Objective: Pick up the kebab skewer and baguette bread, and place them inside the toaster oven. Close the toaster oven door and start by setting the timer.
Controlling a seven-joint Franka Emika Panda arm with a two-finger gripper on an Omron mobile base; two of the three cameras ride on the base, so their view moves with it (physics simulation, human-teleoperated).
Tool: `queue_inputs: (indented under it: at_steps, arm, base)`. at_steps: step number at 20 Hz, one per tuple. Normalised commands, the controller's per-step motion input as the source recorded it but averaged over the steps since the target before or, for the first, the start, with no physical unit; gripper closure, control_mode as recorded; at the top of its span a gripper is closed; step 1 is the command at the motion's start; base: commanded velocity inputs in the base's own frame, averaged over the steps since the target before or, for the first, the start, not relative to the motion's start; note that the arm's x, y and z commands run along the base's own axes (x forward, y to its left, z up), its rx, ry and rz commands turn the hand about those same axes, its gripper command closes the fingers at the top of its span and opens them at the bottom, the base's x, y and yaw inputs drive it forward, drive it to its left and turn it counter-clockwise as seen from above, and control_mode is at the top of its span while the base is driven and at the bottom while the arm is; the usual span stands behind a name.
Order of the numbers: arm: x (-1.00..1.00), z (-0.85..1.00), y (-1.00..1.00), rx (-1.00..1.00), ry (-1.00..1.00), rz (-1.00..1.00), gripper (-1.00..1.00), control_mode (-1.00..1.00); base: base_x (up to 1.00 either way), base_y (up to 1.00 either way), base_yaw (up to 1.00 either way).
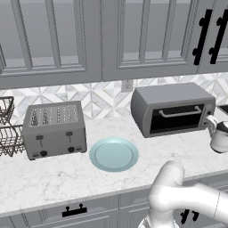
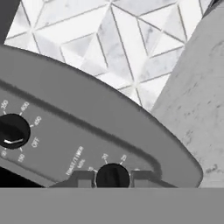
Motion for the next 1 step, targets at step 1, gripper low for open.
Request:
queue_inputs:
  at_steps: [1]
  arm:
    - [0.06,0.0,0.0,0.28,0.0,0.0,1.0,-1.0]
  base:
    - [0.0,0.0,0.0]
